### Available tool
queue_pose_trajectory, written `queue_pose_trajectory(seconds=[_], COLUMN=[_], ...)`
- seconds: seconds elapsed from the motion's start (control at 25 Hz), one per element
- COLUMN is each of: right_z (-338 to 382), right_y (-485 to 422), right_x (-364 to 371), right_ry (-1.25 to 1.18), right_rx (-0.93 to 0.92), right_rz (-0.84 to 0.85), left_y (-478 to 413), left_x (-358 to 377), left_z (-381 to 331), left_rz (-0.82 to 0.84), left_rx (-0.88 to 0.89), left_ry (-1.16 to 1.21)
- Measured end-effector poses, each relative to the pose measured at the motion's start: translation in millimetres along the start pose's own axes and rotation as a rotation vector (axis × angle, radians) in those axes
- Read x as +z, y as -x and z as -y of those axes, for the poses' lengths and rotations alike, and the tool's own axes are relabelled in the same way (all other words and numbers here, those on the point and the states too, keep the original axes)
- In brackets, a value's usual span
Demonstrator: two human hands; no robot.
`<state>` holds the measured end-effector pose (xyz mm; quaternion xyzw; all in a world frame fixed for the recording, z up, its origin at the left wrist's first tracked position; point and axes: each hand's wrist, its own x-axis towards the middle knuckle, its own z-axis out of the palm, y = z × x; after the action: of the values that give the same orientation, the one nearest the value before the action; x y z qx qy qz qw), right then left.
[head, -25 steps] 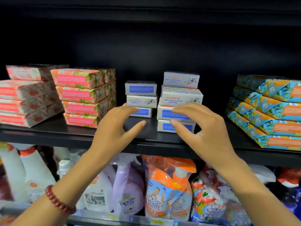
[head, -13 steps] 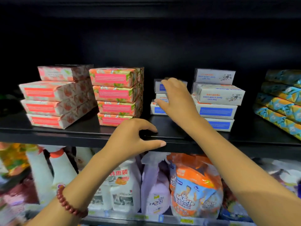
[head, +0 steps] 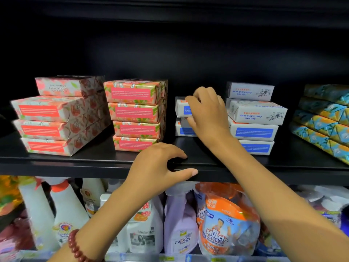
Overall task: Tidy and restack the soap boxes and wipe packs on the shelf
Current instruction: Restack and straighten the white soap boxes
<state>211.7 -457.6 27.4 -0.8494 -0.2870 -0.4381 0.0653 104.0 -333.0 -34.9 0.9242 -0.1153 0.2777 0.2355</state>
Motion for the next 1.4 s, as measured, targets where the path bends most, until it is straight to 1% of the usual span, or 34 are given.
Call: queue_pose_trajectory(seconds=[0.12, 0.2, 0.28, 0.36, 0.52, 0.72, 0.8, 0.96, 1.04, 1.28, 1.4], right_z=[0.8, -0.9, -3.8, -8.8, -27.0, -65.6, -77.6, -99.8, -107.1, -119.9, -124.0], right_y=[17.6, 28.9, 42.0, 59.1, 89.5, 109.7, 117.0, 128.8, 134.9, 150.0, 151.2], right_x=[-21.8, -36.5, -47.7, -55.7, -74.8, -93.5, -97.6, -101.3, -100.8, -102.6, -107.3], right_ry=[-0.057, -0.181, -0.292, -0.335, -0.366, -0.345, -0.343, -0.337, -0.349, -0.408, -0.374], right_rx=[-0.08, -0.046, -0.008, -0.001, 0.07, 0.118, 0.117, 0.115, 0.11, 0.116, 0.111], right_rz=[-0.073, -0.101, -0.034, 0.007, -0.06, -0.06, -0.072, -0.113, -0.15, -0.245, -0.323], left_y=[0.0, 0.1, 0.7, 1.5, -4.0, -50.6, -76.3, -114.7, -118.2, -114.7, -109.4], left_x=[-0.6, -0.3, -0.3, -0.5, 0.5, 12.7, 19.3, 33.5, 37.8, 40.1, 35.9], left_z=[-0.4, -1.2, -3.1, -4.7, -8.9, -23.1, -25.2, -17.6, -13.1, -13.3, -17.2], left_rz=[0.005, -0.002, 0.001, -0.001, -0.088, -0.212, -0.188, -0.04, -0.014, -0.107, -0.126], left_rx=[0.001, -0.002, -0.003, -0.002, 0.008, 0.115, 0.126, 0.046, 0.03, 0.057, 0.082], left_ry=[-0.012, -0.012, -0.015, 0.004, 0.08, -0.045, -0.117, -0.345, -0.423, -0.547, -0.605])
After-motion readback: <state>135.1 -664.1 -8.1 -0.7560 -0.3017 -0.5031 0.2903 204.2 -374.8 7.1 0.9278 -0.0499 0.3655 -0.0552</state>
